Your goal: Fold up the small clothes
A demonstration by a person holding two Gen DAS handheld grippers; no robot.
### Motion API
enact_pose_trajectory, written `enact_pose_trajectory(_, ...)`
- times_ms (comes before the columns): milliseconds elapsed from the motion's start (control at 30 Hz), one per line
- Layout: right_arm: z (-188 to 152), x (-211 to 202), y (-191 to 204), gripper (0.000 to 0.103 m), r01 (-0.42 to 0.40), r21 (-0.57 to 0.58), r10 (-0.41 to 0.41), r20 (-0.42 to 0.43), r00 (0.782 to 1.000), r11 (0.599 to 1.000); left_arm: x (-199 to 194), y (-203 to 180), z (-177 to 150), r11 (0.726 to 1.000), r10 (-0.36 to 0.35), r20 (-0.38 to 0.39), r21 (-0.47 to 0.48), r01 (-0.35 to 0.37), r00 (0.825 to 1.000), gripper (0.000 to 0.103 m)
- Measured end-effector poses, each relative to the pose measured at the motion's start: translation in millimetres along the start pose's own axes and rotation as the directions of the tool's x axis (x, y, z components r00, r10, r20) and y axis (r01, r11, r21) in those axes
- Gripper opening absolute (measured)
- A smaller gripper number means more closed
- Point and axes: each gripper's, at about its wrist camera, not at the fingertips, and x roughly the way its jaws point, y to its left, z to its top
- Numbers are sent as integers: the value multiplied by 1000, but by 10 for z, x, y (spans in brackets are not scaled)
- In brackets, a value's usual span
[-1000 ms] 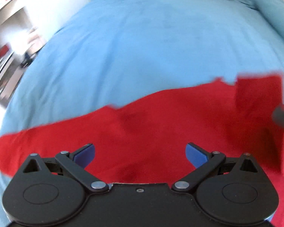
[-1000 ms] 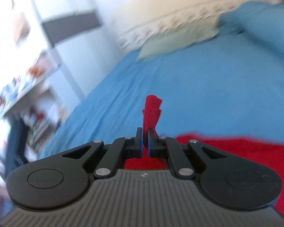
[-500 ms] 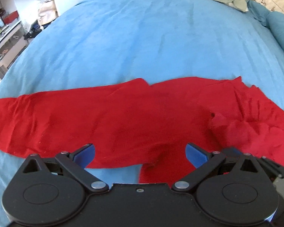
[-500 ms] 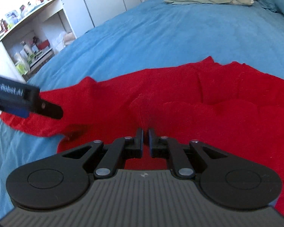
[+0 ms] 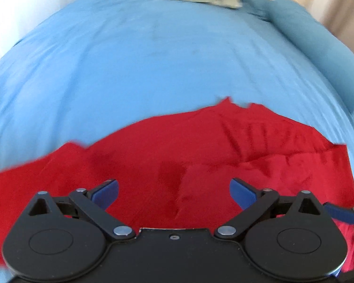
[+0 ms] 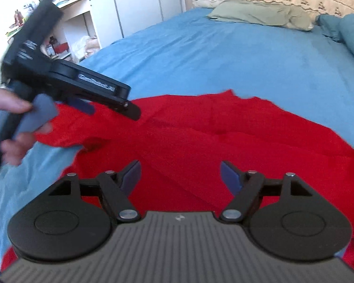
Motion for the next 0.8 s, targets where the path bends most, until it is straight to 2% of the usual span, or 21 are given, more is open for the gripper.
enact_pose_trajectory(67,-57,-36,-114,91,20,7,-20,-6,1000,1000,124,-55,-7,998,-29,-5,52,30,1000,94)
enact_pose_trajectory(167,-145,-34,-299,91,54,42,-53,-27,998,998,282,-128,-66,994,-20,-34,103,23,999,88)
enact_pose_trajectory(333,-283,1,-479,91,97,102,-94,-28,995,990,350,-217,-117,988,-35,2,151,34,999,85)
enact_pose_trajectory(433,-312,33,-509,91,108,122,-106,-26,994,987,424,-258,-96,987,-55,-2,153,55,998,76)
enact_pose_trajectory(500,-319,44,-528,91,116,124,-114,-26,993,986,503,-304,-85,985,-44,-22,165,47,999,68)
enact_pose_trajectory(567,-308,51,-547,91,123,128,-120,-30,992,984,535,-344,-89,983,-33,-24,179,37,999,67)
enact_pose_trajectory(633,-301,46,-575,91,124,133,-121,-28,992,983,534,-356,-103,981,-19,-24,190,23,1000,62)
enact_pose_trajectory(800,-293,51,-619,91,136,121,-132,-33,991,983,506,-377,-141,977,30,-22,212,-24,999,23)
